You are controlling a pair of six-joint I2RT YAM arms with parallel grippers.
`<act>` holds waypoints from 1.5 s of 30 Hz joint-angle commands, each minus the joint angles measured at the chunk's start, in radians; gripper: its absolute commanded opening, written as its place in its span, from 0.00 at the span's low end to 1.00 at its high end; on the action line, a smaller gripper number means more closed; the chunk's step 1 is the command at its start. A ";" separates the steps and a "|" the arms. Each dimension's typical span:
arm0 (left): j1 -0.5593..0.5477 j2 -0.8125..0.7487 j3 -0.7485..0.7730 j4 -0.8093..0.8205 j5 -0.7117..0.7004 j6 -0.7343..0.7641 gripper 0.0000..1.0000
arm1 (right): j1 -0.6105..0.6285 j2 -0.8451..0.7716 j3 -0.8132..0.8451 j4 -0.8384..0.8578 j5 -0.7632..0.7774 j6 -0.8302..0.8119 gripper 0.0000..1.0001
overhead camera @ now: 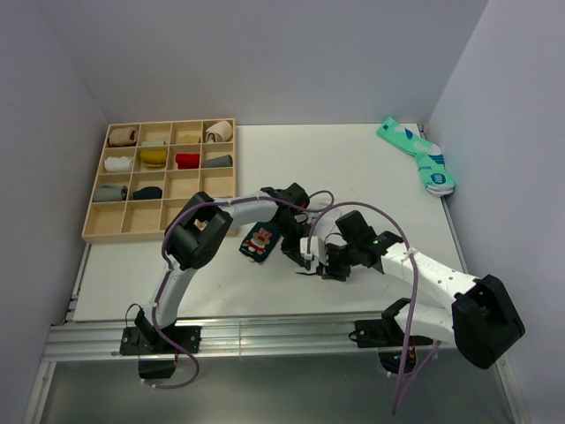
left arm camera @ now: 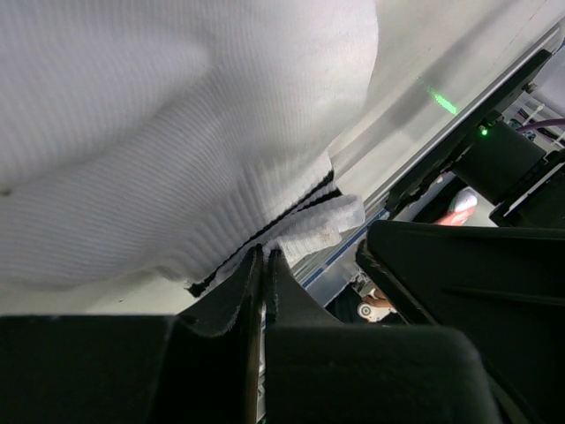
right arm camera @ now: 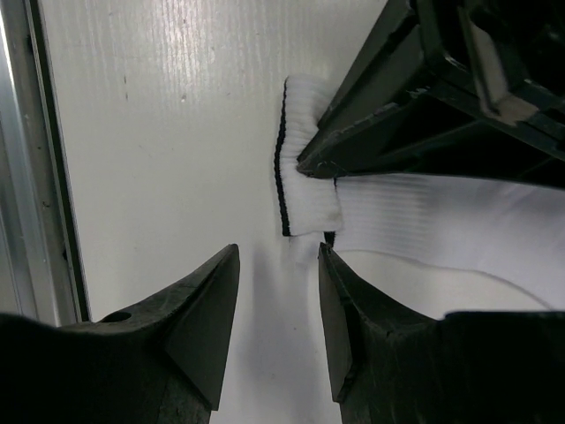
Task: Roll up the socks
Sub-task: Roll the sock at the center of the board.
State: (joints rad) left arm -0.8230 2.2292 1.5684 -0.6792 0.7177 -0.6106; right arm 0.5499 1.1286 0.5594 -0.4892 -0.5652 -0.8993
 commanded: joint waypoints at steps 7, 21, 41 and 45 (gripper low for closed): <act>-0.002 0.052 -0.004 -0.022 -0.044 0.040 0.03 | 0.102 0.026 -0.018 0.118 0.103 0.008 0.48; 0.004 0.053 -0.001 -0.029 -0.038 0.048 0.04 | 0.197 0.115 -0.015 0.202 0.197 0.031 0.45; 0.024 0.012 -0.070 0.044 -0.009 0.008 0.21 | 0.199 0.131 -0.065 0.250 0.238 0.094 0.21; 0.033 -0.032 -0.125 0.154 0.002 -0.047 0.31 | 0.197 0.086 -0.104 0.250 0.220 0.120 0.16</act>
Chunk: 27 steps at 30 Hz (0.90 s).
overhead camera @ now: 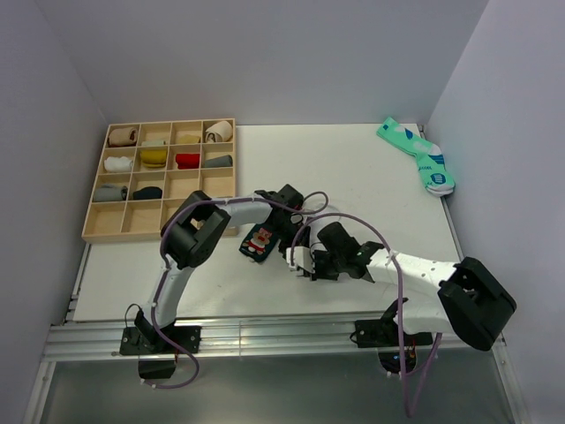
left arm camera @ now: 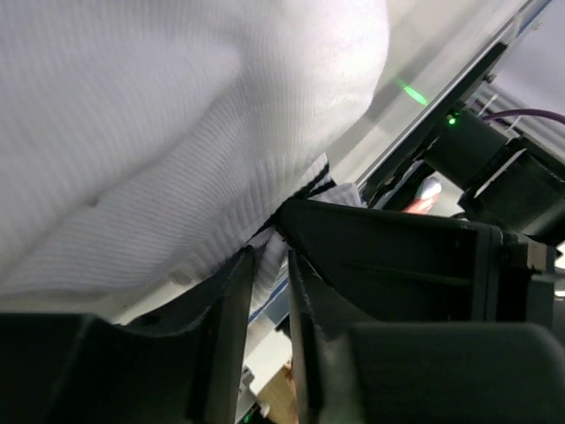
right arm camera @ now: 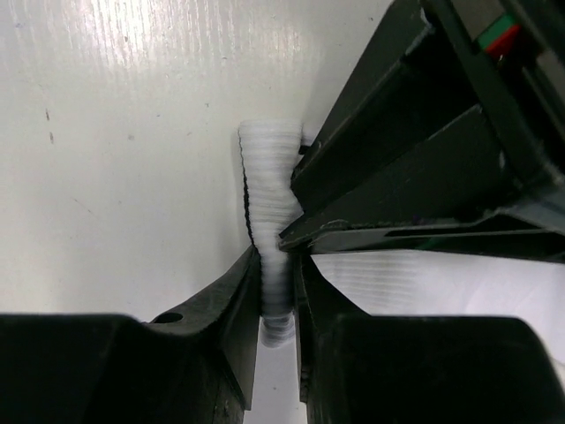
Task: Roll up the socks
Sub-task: Roll the sock at the center of the board.
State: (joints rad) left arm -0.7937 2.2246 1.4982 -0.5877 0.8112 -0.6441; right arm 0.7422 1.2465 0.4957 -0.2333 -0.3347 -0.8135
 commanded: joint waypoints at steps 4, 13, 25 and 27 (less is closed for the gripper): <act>0.024 -0.080 -0.124 0.172 -0.107 -0.100 0.34 | -0.006 -0.070 -0.063 -0.018 -0.036 0.051 0.14; 0.042 -0.227 -0.286 0.385 -0.233 -0.222 0.33 | -0.141 -0.102 -0.037 -0.139 -0.214 0.021 0.11; 0.016 -0.354 -0.427 0.629 -0.386 -0.275 0.30 | -0.382 0.122 0.179 -0.480 -0.455 -0.206 0.10; 0.011 -0.373 -0.456 0.661 -0.406 -0.269 0.31 | -0.420 0.210 0.253 -0.582 -0.498 -0.275 0.09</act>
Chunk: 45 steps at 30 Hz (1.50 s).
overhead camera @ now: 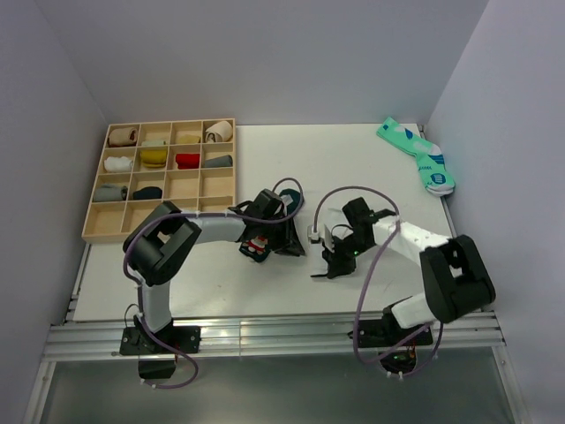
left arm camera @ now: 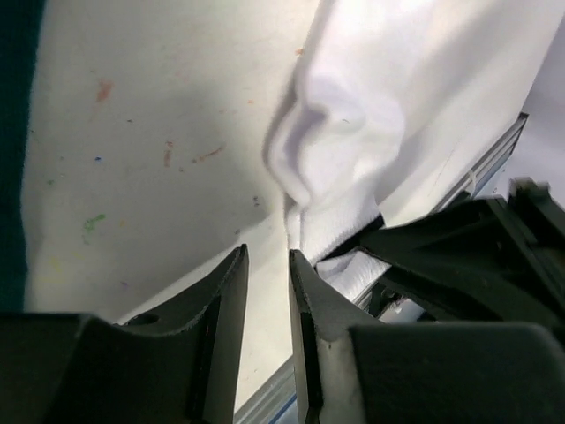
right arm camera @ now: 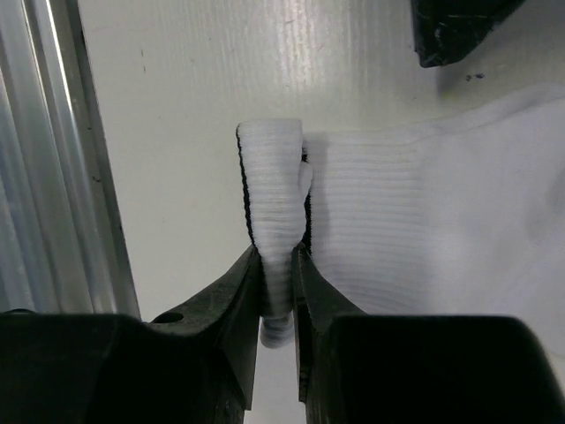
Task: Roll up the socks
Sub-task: Roll the sock at the center of the board.
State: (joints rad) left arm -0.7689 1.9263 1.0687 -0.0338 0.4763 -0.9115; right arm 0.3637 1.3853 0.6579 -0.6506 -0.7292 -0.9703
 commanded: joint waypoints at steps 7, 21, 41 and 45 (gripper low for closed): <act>-0.050 -0.099 -0.095 0.285 -0.134 0.071 0.33 | -0.150 0.345 0.310 -0.428 -0.194 -0.257 0.10; -0.115 -0.044 -0.134 0.653 -0.134 0.261 0.38 | -0.210 0.570 0.482 -0.501 -0.156 -0.137 0.11; -0.122 0.065 -0.162 0.802 -0.012 0.333 0.47 | -0.232 0.710 0.598 -0.587 -0.176 -0.107 0.11; -0.125 0.085 -0.161 0.808 0.008 0.338 0.47 | -0.238 0.724 0.611 -0.593 -0.180 -0.097 0.11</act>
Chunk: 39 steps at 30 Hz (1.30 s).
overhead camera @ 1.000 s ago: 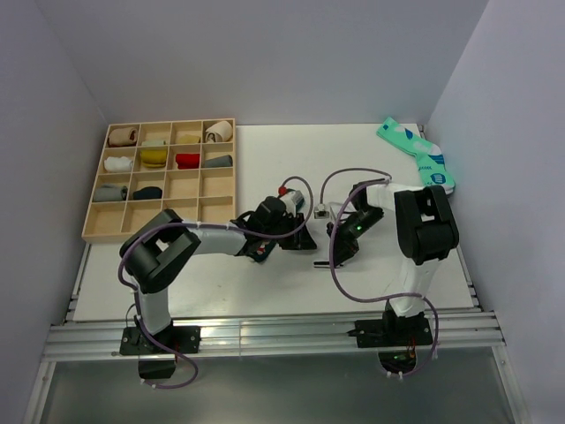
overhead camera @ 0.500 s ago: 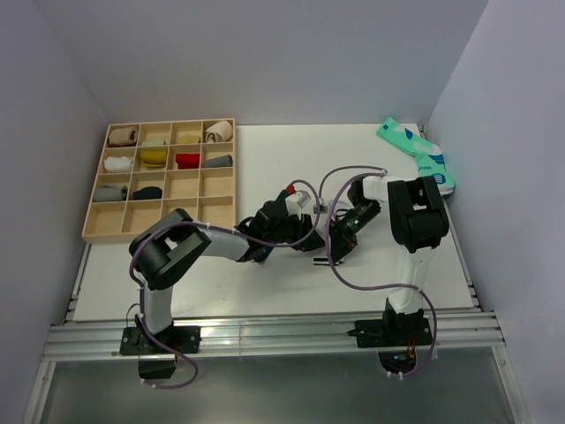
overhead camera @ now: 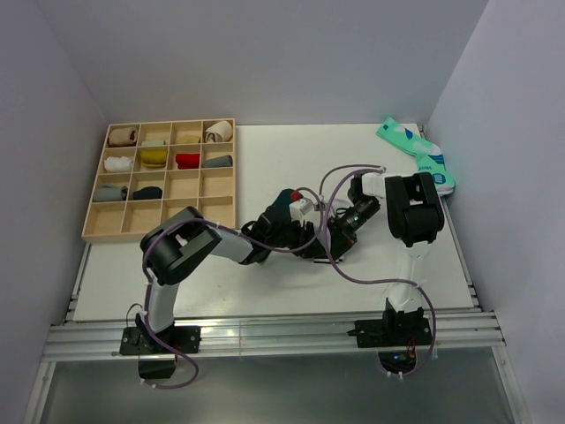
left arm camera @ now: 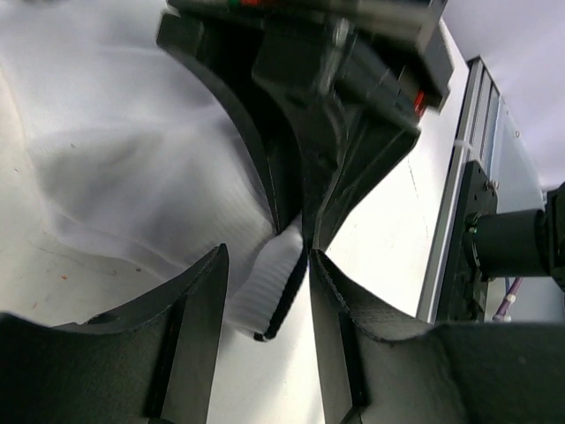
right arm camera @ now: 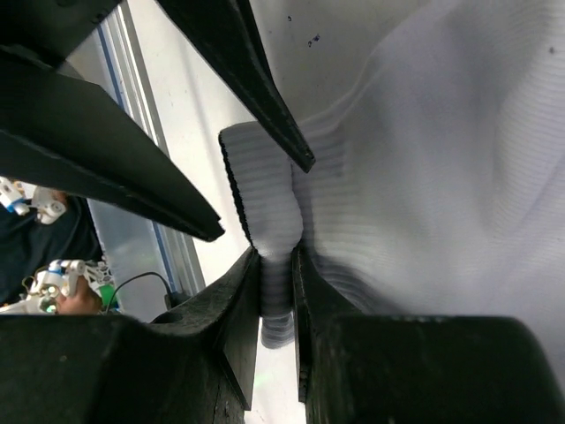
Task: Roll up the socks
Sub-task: Roll the sock at the center of the board.
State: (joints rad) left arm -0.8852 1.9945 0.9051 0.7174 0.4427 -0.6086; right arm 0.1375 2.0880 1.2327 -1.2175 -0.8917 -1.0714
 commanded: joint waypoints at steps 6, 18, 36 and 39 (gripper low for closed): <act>-0.012 0.038 0.000 0.066 0.054 0.037 0.49 | -0.015 0.043 0.057 -0.043 -0.023 0.014 0.11; -0.018 0.056 0.008 0.030 0.039 0.033 0.40 | -0.022 0.032 0.053 0.003 -0.015 0.071 0.12; -0.058 0.047 0.106 -0.395 -0.143 -0.069 0.00 | -0.024 -0.270 -0.123 0.390 0.147 0.367 0.55; -0.058 0.035 0.110 -0.484 -0.177 -0.103 0.00 | -0.029 -0.347 -0.166 0.456 0.210 0.442 0.58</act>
State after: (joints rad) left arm -0.9356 2.0312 1.0279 0.4644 0.3523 -0.6865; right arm 0.1173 1.8275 1.0981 -0.9119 -0.7734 -0.7288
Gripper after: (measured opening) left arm 0.146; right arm 0.573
